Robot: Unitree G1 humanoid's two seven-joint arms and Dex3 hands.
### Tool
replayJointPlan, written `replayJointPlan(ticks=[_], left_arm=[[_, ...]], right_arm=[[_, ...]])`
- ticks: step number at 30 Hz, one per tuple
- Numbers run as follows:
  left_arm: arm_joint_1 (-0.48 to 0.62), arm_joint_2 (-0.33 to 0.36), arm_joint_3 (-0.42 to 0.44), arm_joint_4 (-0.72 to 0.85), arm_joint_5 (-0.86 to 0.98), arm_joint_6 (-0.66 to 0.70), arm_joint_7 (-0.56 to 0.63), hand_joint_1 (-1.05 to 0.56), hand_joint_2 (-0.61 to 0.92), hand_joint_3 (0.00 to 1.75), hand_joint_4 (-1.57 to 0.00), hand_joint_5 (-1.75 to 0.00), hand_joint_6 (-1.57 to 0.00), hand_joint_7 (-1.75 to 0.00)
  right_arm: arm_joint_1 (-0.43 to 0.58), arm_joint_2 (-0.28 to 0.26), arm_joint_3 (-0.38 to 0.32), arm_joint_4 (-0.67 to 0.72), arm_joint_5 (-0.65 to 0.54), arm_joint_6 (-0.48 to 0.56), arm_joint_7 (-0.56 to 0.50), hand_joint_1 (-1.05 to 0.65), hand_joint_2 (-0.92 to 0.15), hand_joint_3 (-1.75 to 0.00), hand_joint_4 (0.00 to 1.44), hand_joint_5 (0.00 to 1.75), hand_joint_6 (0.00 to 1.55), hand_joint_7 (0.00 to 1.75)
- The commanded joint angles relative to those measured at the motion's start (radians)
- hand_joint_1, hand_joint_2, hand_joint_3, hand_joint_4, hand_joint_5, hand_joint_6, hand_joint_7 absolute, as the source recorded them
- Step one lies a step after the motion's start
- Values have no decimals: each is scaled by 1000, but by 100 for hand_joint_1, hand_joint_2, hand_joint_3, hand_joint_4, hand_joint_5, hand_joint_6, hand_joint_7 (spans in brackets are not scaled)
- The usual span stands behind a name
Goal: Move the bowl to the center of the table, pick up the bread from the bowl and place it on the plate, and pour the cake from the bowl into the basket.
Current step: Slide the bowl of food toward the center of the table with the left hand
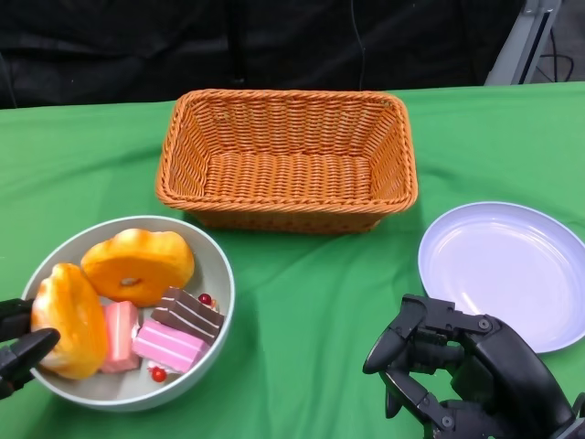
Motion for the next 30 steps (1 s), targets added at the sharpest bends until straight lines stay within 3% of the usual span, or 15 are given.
replayJointPlan(ticks=[1, 12, 30], left_arm=[[21, -7, 23, -57, -38, 17, 4, -79, 92, 49, 0, 0, 0, 0], [59, -10, 15, -163, -60, 7, 15, -78, 92, 55, 0, 0, 0, 0], [57, 33, -30, -148, -28, -45, -12, -82, 92, 52, 0, 0, 0, 0]], right_arm=[[-2, -7, -4, -2, -6, -2, -7, -20, -72, -73, 70, 161, 72, 124], [-1, -6, 0, 4, -9, -7, -6, -21, -73, -72, 70, 161, 72, 123], [-2, -4, 7, 1, -14, -2, -16, -21, -73, -71, 71, 161, 72, 123]])
